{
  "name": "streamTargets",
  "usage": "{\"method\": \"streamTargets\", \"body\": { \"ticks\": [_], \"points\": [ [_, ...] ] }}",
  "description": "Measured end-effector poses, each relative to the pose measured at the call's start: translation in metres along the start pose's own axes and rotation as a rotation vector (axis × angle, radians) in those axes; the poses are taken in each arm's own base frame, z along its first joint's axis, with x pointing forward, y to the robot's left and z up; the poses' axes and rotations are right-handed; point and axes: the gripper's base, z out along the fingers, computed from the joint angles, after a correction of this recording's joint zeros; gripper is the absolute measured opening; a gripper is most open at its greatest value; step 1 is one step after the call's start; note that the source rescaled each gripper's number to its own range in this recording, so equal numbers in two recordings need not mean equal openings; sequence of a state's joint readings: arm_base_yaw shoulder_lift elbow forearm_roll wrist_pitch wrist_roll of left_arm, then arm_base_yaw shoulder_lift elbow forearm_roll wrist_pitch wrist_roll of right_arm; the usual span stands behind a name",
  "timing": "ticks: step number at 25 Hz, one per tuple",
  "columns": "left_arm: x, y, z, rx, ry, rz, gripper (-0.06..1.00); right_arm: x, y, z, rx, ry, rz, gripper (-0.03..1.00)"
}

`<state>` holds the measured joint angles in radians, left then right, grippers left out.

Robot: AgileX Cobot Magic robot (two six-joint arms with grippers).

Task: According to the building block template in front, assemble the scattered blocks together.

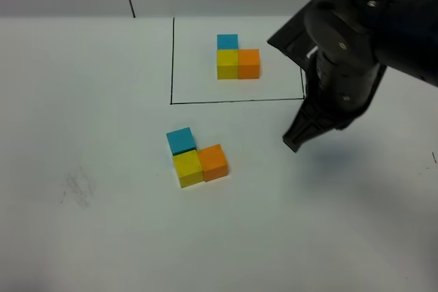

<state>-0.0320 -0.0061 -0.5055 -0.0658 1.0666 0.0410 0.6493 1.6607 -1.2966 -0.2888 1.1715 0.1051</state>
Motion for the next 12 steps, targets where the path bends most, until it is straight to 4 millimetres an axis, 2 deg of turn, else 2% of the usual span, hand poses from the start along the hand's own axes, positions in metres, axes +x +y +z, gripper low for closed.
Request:
{"method": "streamTargets", "body": {
  "ticks": [8,12],
  "points": [
    [0.000,0.000,0.000,0.000,0.000,0.000,0.00,0.094,0.011,0.005,-0.082,-0.040,0.016,0.00],
    [0.000,0.000,0.000,0.000,0.000,0.000,0.00,0.137,0.026,0.002,-0.150,-0.093,0.004,0.00]
  ]
}}
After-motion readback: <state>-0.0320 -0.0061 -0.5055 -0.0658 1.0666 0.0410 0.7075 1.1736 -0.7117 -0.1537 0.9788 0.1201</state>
